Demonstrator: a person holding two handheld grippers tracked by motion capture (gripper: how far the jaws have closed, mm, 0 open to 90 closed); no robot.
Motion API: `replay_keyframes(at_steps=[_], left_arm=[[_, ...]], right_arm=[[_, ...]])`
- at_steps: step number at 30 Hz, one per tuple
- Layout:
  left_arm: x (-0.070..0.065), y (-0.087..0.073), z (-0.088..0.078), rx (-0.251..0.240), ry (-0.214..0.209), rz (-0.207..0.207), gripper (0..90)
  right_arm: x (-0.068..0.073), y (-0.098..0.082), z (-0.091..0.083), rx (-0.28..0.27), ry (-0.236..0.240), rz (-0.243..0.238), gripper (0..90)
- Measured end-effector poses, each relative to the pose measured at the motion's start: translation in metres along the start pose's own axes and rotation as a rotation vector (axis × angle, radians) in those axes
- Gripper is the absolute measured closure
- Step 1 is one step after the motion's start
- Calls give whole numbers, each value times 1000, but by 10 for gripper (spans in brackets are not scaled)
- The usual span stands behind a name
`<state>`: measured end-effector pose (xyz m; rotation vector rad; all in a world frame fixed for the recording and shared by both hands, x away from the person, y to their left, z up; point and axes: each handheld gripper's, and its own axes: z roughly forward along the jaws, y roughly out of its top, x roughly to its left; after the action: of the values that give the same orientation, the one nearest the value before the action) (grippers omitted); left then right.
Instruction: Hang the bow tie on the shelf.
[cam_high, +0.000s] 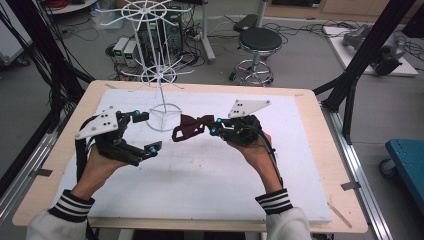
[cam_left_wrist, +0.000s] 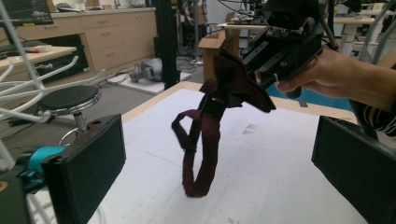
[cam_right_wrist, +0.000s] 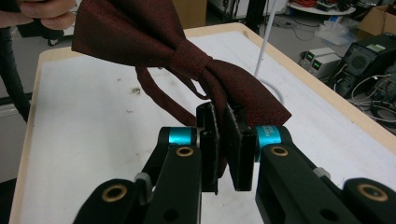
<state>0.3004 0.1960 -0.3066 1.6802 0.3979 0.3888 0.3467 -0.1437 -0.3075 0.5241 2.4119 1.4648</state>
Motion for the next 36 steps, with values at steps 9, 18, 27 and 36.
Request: replay_keyframes(at_steps=[9,18,27,36], left_arm=[[-5,7,16,19,-30,-11,33],[-7,11,22,35,-49,-31,135],[-4,10,23,60,-59,-47,212],[-2,9,23,82,-78,-72,406]], right_arm=[[8,7,10,7,16,-13,849],[14,11,18,-1,39,-34,849],[16,13,22,-9,56,-56,848],[20,15,26,-6,64,-71,848]])
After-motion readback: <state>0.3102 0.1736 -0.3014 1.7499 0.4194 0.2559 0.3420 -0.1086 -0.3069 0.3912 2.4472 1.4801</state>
